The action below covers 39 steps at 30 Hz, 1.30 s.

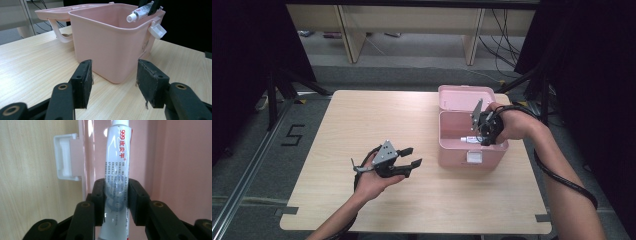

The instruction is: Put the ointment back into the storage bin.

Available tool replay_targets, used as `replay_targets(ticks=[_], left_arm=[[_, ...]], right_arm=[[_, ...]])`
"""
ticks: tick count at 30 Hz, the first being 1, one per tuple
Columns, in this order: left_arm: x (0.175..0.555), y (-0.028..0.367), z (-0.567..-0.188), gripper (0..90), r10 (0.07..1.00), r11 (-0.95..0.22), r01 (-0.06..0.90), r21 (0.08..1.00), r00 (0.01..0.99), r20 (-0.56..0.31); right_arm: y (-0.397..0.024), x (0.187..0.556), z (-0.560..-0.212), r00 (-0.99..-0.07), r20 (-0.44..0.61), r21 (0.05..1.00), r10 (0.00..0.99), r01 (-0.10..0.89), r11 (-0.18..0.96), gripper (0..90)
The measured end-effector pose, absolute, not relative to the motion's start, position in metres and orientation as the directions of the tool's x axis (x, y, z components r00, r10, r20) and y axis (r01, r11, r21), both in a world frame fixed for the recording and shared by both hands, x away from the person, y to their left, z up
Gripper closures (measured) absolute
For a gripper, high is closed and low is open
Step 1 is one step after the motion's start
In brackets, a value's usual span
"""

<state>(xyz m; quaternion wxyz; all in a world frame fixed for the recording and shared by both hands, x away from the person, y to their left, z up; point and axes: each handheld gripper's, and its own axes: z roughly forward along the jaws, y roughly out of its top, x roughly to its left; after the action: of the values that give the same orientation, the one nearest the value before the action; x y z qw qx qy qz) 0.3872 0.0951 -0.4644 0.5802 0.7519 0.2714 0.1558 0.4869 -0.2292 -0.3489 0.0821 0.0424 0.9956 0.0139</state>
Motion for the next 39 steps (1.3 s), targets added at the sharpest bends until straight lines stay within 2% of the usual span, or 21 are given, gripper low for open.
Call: replay_targets(ticks=[7,15,19,20,22,24,26,30,31,36,37,39], left_arm=[[0.387,0.096,-0.464,46.0,0.592,-0.18,0.229,0.957,0.802,-0.081],[0.387,0.095,-0.465,45.8,0.592,-0.18,0.231,0.956,0.802,-0.082],[0.387,0.095,-0.465,45.7,0.593,-0.18,0.231,0.956,0.801,-0.082],[0.387,0.096,-0.465,45.7,0.593,-0.179,0.232,0.956,0.801,-0.083],[0.388,0.095,-0.465,45.6,0.587,-0.17,0.226,0.959,0.805,-0.086],[0.387,0.096,-0.465,45.5,0.591,-0.174,0.228,0.958,0.803,-0.083],[0.388,0.095,-0.465,45.5,0.587,-0.169,0.225,0.959,0.805,-0.086],[0.388,0.095,-0.466,45.5,0.587,-0.169,0.227,0.959,0.805,-0.087],[0.387,0.096,-0.465,45.5,0.593,-0.177,0.232,0.957,0.801,-0.084],[0.388,0.095,-0.466,45.4,0.588,-0.169,0.228,0.959,0.804,-0.087],[0.387,0.095,-0.465,45.4,0.592,-0.174,0.23,0.957,0.802,-0.085],[0.387,0.095,-0.465,45.4,0.593,-0.178,0.232,0.956,0.801,-0.084]], right_arm=[[-0.231,0.491,-0.354,-0.986,-0.16,0.056,0.053,0.045,0.997,70.2],[-0.232,0.49,-0.357,-0.983,-0.151,0.04,0.108,0.103,0.994,70.1],[-0.232,0.493,-0.36,-0.985,-0.155,0.041,0.071,0.065,0.997,70.1],[-0.231,0.496,-0.361,-0.988,-0.152,0.047,0.033,0.027,0.999,70.1],[-0.231,0.492,-0.362,-0.986,-0.138,0.03,0.095,0.092,0.995,70.1],[-0.231,0.497,-0.363,-0.989,-0.147,0.039,0.032,0.026,0.999,70.1],[-0.231,0.494,-0.363,-0.986,-0.141,0.03,0.09,0.087,0.996,70.1],[-0.231,0.494,-0.365,-0.985,-0.14,0.03,0.097,0.094,0.995,70.1],[-0.231,0.498,-0.366,-0.989,-0.139,0.044,0.041,0.035,0.998,70.1],[-0.231,0.497,-0.367,-0.986,-0.136,0.021,0.093,0.091,0.996,70.1],[-0.231,0.499,-0.368,-0.988,-0.138,0.029,0.064,0.061,0.998,70.1],[-0.232,0.5,-0.369,-0.988,-0.142,0.035,0.066,0.061,0.997,70.1]])
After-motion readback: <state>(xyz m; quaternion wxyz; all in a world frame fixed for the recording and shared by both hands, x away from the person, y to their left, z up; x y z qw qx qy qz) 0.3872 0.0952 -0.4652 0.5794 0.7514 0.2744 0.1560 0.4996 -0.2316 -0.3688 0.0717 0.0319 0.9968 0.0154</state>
